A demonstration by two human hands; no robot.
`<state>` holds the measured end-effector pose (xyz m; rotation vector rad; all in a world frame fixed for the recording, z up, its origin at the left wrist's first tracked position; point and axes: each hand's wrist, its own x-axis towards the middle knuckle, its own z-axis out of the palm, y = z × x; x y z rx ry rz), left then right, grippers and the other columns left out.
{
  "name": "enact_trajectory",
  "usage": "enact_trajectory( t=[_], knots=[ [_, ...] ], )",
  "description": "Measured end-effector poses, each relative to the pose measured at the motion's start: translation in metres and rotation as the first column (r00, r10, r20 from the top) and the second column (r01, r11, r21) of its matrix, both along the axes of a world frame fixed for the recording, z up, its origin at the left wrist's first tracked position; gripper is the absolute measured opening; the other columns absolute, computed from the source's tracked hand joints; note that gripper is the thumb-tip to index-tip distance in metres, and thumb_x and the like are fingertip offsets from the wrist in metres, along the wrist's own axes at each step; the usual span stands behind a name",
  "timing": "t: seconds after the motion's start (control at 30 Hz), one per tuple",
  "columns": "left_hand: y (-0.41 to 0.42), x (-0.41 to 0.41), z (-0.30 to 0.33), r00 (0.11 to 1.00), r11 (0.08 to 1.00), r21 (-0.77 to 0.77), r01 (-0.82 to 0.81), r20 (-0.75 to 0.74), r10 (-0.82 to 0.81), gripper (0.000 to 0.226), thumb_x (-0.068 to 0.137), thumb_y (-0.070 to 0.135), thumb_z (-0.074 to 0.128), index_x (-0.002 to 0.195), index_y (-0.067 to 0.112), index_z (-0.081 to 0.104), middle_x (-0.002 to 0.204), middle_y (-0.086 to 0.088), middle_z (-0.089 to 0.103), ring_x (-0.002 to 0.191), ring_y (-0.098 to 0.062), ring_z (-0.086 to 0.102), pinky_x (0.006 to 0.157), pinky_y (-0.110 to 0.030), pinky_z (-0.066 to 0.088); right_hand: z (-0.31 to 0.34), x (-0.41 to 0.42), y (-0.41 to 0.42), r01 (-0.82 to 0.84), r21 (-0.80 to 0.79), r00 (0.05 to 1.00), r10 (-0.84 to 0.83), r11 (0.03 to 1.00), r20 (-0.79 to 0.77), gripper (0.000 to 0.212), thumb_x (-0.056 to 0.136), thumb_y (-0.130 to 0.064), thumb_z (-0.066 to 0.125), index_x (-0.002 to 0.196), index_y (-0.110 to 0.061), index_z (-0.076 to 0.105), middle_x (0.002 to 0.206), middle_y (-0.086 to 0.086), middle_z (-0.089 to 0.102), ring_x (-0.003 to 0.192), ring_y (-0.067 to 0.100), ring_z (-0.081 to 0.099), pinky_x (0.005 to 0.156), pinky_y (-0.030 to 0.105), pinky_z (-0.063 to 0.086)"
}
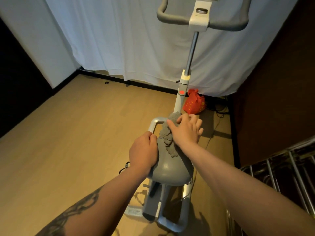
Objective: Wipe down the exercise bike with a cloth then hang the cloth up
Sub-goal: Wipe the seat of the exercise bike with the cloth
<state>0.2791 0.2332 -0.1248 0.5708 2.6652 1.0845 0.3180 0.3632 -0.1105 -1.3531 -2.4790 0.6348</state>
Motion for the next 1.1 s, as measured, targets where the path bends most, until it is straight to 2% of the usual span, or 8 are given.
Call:
enact_trajectory(
  t=[0.1,0.2,0.37,0.5,0.7,0.87,0.97,1.1],
  knots=[
    [-0.001,0.000,0.000,1.000,1.000,0.005,0.003,-0.001,-0.003,0.031,0.097,0.030,0.036,0.084,0.020,0.062,0.081,0.000,0.064,0.076,-0.019,0.056,0.066,-0.038,0.048,-0.011,-0.010,-0.005,-0.058,-0.068,0.997,0.062,0.996,0.052,0.070,0.091,-0.059,0.050,0.145,-0.022,0.028,0.160,0.010,0.007,0.146,0.032,0.007,0.114,0.051,0.015],
    [0.000,-0.001,0.001,1.000,1.000,0.006,0.008,0.002,-0.008,0.031,0.098,0.030,0.036,0.085,0.021,0.062,0.081,0.002,0.064,0.077,-0.019,0.056,0.068,-0.038,0.048,-0.017,-0.023,-0.001,-0.132,-0.276,0.991,0.133,0.952,-0.016,0.070,0.098,-0.045,0.046,0.153,-0.022,0.010,0.159,0.011,0.009,0.137,0.037,0.032,0.104,0.044,0.037],
    [0.003,-0.003,0.001,1.000,1.000,-0.017,0.008,0.012,-0.008,0.028,0.098,0.030,0.036,0.084,0.021,0.059,0.083,0.001,0.062,0.078,-0.022,0.054,0.063,-0.035,0.041,-0.014,-0.053,0.024,-0.005,-0.345,0.996,-0.025,0.939,-0.082,0.039,0.103,-0.026,0.035,0.141,-0.016,0.041,0.140,0.016,0.042,0.124,0.032,0.046,0.095,0.035,0.037],
    [0.003,-0.003,0.000,1.000,1.000,-0.026,0.014,0.010,-0.014,0.027,0.097,0.029,0.036,0.084,0.022,0.058,0.083,0.003,0.061,0.078,-0.020,0.053,0.062,-0.035,0.040,-0.017,-0.046,0.022,0.221,-0.501,0.933,-0.332,0.837,-0.142,0.039,0.106,-0.025,0.026,0.134,-0.009,0.048,0.135,0.019,0.051,0.122,0.035,0.049,0.088,0.035,0.038],
    [0.002,-0.002,0.000,0.998,0.998,-0.020,0.065,0.020,-0.064,0.024,0.098,0.031,0.035,0.087,0.024,0.056,0.082,0.005,0.060,0.073,-0.013,0.054,0.058,-0.032,0.038,-0.002,0.024,-0.028,-0.008,-0.275,0.999,0.022,0.962,0.047,0.050,0.106,-0.030,0.021,0.154,-0.022,0.014,0.142,0.014,0.046,0.122,0.036,0.049,0.094,0.043,0.042],
    [0.000,-0.003,0.001,0.995,0.997,-0.012,0.070,0.069,-0.069,0.022,0.097,0.031,0.036,0.084,0.026,0.053,0.079,0.008,0.059,0.071,-0.009,0.053,0.058,-0.032,0.040,-0.005,0.000,-0.012,0.065,-0.346,0.998,-0.062,0.936,0.019,0.053,0.102,-0.035,0.040,0.145,-0.010,0.023,0.140,0.019,0.046,0.123,0.038,0.048,0.095,0.043,0.042],
    [-0.001,-0.005,0.004,0.992,0.994,0.006,0.106,0.073,-0.106,0.020,0.097,0.028,0.037,0.082,0.026,0.051,0.078,0.009,0.057,0.070,-0.006,0.052,0.055,-0.030,0.036,-0.015,-0.019,-0.004,0.003,-0.362,0.980,-0.075,0.932,-0.185,0.066,0.095,-0.040,0.054,0.148,-0.019,0.020,0.154,0.013,0.025,0.133,0.035,0.039,0.100,0.043,0.040],
    [0.000,-0.005,0.005,0.992,0.994,0.019,0.106,0.066,-0.107,0.021,0.097,0.028,0.037,0.082,0.022,0.050,0.075,0.007,0.056,0.068,-0.007,0.051,0.054,-0.029,0.037,-0.023,-0.036,0.010,-0.017,-0.285,0.988,-0.028,0.958,-0.152,0.060,0.093,-0.039,0.057,0.148,-0.027,0.035,0.156,0.006,0.025,0.135,0.029,0.038,0.102,0.036,0.038]
  ],
)
